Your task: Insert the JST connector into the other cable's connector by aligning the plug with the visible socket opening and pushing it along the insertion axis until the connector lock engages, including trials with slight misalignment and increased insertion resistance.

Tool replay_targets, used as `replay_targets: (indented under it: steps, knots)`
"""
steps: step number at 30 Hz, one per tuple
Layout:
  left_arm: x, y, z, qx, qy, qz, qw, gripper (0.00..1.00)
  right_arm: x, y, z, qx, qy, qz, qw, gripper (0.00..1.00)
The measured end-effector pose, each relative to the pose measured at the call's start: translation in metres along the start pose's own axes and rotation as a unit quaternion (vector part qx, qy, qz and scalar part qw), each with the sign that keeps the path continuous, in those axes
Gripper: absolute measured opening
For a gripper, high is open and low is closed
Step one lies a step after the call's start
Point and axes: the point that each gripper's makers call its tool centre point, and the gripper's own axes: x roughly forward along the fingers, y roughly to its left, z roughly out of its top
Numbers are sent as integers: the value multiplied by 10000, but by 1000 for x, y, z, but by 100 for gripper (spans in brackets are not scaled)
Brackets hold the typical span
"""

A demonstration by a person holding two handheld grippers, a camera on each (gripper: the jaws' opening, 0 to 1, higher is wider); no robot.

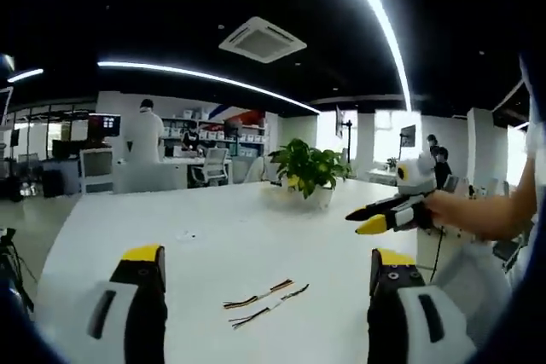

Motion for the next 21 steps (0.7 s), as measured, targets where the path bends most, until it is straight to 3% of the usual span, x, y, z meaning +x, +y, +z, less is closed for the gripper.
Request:
replay_targets:
  steps: [7, 11, 14, 21]
  knots:
    - [-63, -3, -8, 69, 93, 350, 9993, 99, -40, -4, -19, -285, 268, -310, 9988, 59]
    - [-96, -2, -23, 14, 233, 594, 9980, 99, -57, 3, -27, -271, 238, -390, 9986, 58]
    - [-112, -3, -32, -63, 294, 713, 9970, 99, -66, 14, -32, -275, 214, -431, 9985, 58]
    - [-136, -16, -69, -245, 768, 783, 9937, 99, -80, 48, -56, -140, 321, -161, 9993, 58]
